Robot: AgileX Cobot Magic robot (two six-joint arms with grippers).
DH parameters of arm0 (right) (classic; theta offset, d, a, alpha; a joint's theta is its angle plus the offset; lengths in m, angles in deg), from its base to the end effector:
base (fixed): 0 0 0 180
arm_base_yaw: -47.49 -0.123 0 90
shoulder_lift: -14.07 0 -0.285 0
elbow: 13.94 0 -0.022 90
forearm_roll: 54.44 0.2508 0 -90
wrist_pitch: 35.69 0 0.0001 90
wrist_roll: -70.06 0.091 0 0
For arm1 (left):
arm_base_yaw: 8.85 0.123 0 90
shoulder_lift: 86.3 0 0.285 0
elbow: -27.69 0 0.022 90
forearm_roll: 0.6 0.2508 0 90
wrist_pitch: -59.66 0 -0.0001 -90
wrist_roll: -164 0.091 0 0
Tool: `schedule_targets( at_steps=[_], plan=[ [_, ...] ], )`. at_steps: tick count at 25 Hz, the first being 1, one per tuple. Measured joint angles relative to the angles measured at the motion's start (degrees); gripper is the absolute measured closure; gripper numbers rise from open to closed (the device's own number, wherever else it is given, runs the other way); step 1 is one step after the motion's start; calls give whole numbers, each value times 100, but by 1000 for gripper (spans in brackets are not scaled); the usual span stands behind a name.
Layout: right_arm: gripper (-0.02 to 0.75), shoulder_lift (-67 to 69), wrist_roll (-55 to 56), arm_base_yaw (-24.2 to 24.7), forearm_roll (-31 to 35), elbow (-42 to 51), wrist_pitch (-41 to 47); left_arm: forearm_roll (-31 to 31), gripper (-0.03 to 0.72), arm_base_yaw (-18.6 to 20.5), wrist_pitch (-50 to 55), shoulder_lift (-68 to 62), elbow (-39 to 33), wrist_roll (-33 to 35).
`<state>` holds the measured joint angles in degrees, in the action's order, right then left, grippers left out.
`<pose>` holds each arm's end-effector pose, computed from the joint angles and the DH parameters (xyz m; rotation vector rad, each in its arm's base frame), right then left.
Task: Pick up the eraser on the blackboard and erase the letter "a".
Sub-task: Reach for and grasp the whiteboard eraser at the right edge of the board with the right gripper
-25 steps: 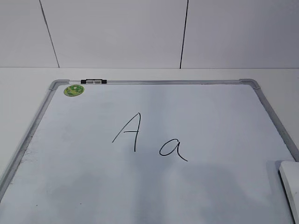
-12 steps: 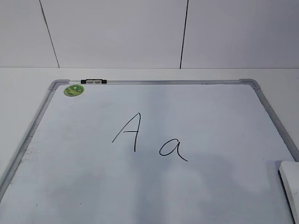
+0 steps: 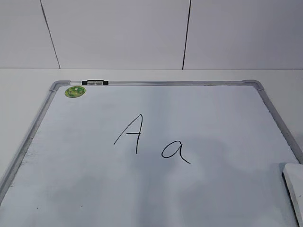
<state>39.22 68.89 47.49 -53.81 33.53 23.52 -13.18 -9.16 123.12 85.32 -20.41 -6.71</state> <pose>0.0425 0.0009 0.2793 -0.0219 2.3007 0.0033 -0.0074 -0.0177 0.2775 0.1898 2.0685 -0.1692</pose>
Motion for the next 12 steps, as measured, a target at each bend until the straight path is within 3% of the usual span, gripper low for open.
schedule_targets(
  at_steps=[12],
  plan=[
    [164,1303,0,0,-103,-56,-426,-173,454,0,0,0,0,0]
  ],
)
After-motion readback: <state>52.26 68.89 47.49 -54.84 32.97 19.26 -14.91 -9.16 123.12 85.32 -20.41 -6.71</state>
